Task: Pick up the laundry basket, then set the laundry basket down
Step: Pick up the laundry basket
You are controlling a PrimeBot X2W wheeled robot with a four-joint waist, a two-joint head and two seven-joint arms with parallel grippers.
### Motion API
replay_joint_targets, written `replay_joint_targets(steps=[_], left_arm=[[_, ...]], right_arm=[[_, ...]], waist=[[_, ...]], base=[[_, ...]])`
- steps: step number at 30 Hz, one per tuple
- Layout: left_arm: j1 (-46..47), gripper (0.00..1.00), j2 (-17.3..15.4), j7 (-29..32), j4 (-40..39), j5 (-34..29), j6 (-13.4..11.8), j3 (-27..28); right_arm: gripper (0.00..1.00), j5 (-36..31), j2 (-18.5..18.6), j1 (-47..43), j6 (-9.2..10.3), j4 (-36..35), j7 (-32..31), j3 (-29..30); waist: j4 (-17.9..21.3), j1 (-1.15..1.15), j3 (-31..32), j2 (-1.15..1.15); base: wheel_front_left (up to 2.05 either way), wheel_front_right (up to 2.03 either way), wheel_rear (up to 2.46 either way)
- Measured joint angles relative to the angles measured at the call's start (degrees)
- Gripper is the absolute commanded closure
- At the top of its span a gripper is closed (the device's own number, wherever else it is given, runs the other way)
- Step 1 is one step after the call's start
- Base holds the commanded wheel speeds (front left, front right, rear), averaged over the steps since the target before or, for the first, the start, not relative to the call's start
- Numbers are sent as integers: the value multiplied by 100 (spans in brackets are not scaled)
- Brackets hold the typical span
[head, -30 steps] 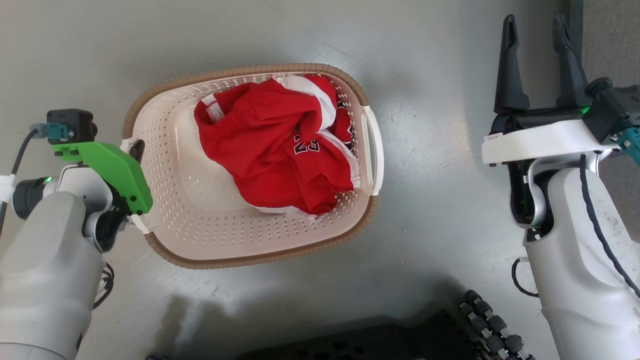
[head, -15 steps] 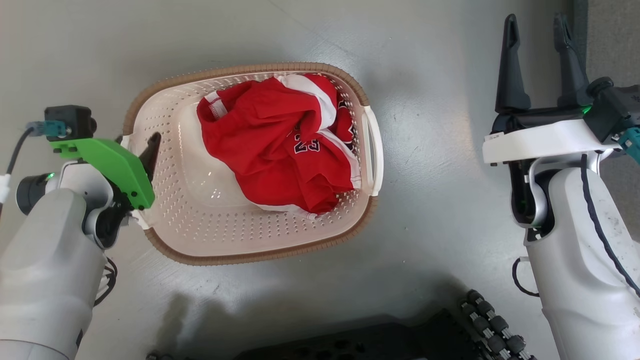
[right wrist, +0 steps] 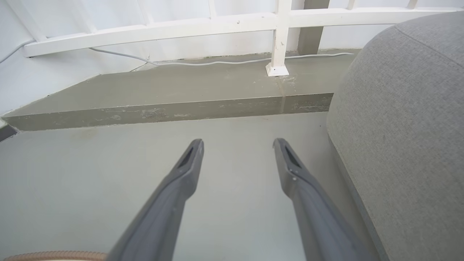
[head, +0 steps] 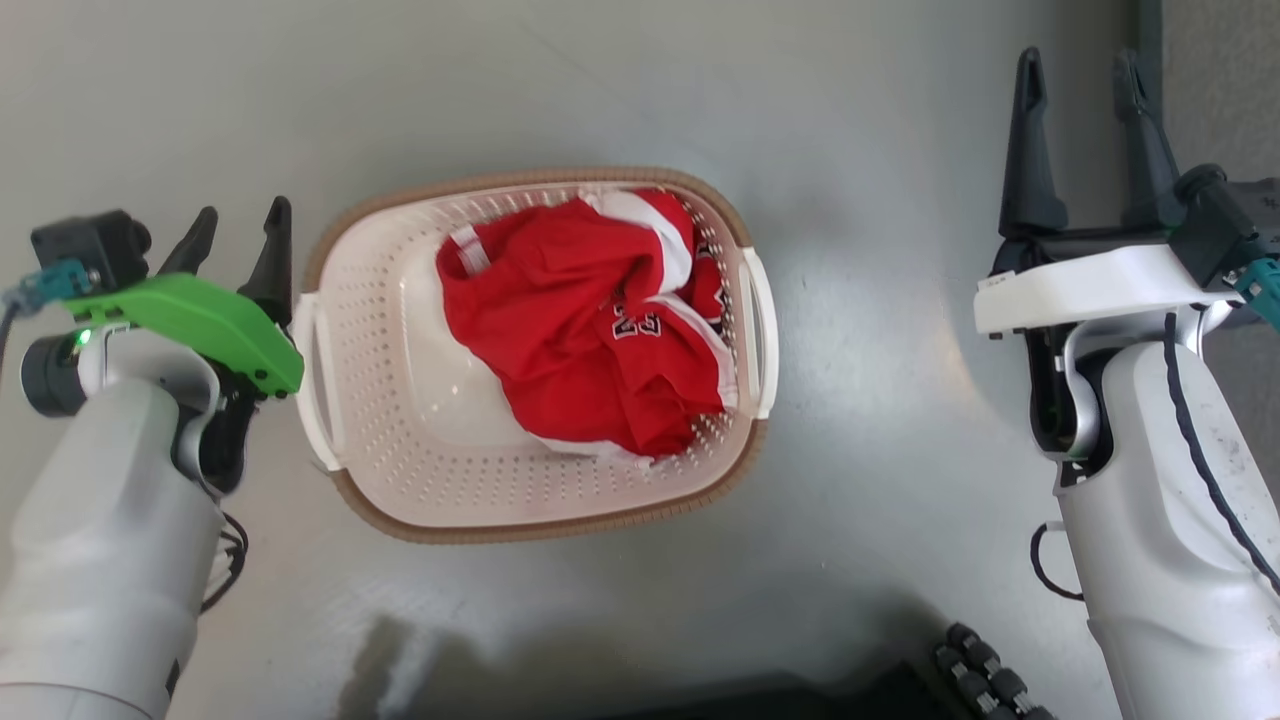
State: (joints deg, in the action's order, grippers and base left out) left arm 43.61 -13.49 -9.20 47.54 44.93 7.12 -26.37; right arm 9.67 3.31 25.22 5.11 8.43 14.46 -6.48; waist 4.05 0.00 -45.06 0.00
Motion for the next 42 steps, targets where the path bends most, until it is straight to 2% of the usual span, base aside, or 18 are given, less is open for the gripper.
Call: replay_joint_targets(steps=[5, 12, 18, 25, 34, 42], left_arm=[[-174, 0, 55, -525, -13, -90, 0, 14], [-287, 0, 111, -532, -253, -349, -33, 60], [-437, 0, 118, -531, -606, -506, -218, 194], [-552, 0, -8, -530, -1522, -954, -465, 589], [-1133, 0, -41, -530, -2384, -1499, -723, 768], [-1885, 0, -34, -530, -2842, -1764, -901, 780]], right_arm=[[0, -13, 0, -70, -52, 151, 13, 65], [0, -54, 2, -199, -104, 307, 13, 149], [0, -60, 26, -388, -108, 402, 13, 230], [0, -70, 48, -499, -158, 405, 13, 280], [0, -112, 80, -720, -182, 445, 13, 314], [0, -167, 82, -1073, -225, 526, 13, 285]], waist=[[-70, 0, 320, 0], [-166, 0, 908, 0], [-233, 0, 1362, 0], [-295, 0, 1831, 0], [-337, 0, 2289, 0], [-340, 0, 2639, 0]], base=[[0, 0, 0], [0, 0, 0], [0, 0, 0], [0, 0, 0], [0, 0, 0], [0, 0, 0]])
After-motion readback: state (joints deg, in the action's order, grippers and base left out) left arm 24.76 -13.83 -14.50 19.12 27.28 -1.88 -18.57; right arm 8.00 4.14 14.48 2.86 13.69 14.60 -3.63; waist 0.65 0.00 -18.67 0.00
